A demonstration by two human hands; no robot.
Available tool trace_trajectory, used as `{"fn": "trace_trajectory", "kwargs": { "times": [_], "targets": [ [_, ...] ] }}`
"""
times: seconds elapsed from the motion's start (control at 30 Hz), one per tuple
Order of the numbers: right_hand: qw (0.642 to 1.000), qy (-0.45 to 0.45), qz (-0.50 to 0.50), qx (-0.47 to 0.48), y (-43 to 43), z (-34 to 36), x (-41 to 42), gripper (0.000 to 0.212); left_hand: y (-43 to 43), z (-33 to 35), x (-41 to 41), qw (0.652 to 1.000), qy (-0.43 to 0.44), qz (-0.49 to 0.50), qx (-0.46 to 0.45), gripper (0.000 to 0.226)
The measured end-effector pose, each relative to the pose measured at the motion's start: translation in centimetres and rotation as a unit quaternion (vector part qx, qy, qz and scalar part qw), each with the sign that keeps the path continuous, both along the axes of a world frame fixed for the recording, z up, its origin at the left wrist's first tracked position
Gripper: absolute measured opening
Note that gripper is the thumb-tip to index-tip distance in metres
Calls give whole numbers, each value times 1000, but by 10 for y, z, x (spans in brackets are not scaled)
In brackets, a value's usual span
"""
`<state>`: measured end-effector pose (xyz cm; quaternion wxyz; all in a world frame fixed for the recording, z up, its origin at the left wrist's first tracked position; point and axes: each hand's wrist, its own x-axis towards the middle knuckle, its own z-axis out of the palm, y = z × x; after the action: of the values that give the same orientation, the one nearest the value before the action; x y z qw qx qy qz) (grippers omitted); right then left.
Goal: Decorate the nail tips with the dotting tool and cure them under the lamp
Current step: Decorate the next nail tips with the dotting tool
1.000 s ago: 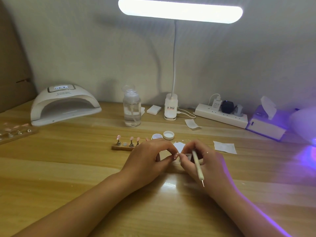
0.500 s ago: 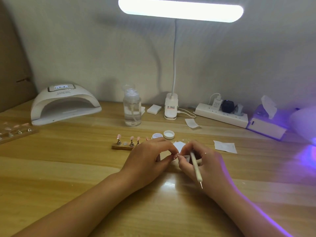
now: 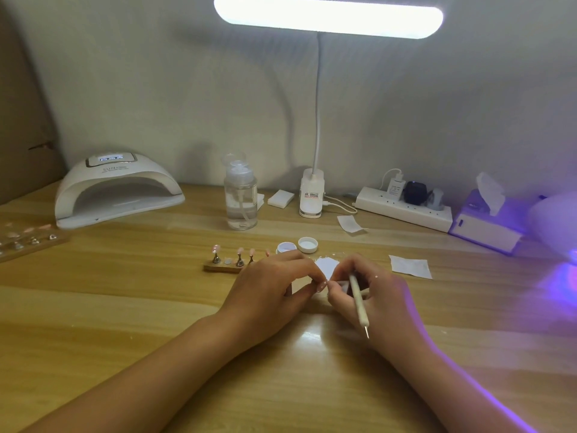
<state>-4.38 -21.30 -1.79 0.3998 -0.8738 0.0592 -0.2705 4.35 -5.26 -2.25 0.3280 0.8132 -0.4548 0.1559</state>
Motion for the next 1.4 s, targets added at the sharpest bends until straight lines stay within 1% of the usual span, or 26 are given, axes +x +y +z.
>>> {"fn": "trace_trajectory", "kwargs": {
  "times": [0.1,0.17,0.27,0.37,0.43,0.5,0.57,0.63,0.7,0.77,0.83,0.93,1.0,1.13,1.27,1.4],
  "targets": [
    [996,-36,-79,17,-12,2,-1,16,-1,-2,0,1000,14,-7,-10,7],
    [991,-72,-108,38,-20,5,-2,17,-1,-2,2,999,22,-5,-24,7],
    [984,-102,-133,52,-31,10,-5,8,-1,-3,4,998,48,-5,-38,8],
    [985,-73,-155,17,-46,8,-5,10,-1,-1,2,995,74,-14,-67,14],
    [985,-45,-166,-1,-56,6,-6,14,-1,4,2,990,102,-11,-96,12],
    [985,-22,-172,3,-61,4,-5,20,3,16,8,975,163,-6,-148,7],
    [983,-13,-182,-2,-61,3,-4,27,15,34,23,947,235,8,-219,5],
    [982,-21,-188,-10,-59,3,-2,32,35,53,41,926,269,27,-263,10],
    [982,-25,-188,-13,-59,2,-1,31,56,64,58,919,279,52,-274,14],
    [983,-27,-183,7,-60,1,0,28,73,67,69,924,280,76,-250,12],
    [983,-29,-178,36,-61,-1,1,24,84,64,75,935,283,86,-196,9],
    [982,-29,-177,59,-62,-3,1,17,91,57,79,946,293,83,-110,10],
    [983,-27,-175,57,-63,-4,2,13,92,52,80,948,298,77,-75,9],
    [983,-22,-172,67,-65,-5,3,9,92,39,82,947,312,63,-47,10],
    [982,-12,-177,68,-67,-6,6,10,91,31,85,946,315,58,-46,16],
    [981,-7,-180,73,-68,-8,7,11,89,28,86,945,320,50,-39,13]
  ]
}}
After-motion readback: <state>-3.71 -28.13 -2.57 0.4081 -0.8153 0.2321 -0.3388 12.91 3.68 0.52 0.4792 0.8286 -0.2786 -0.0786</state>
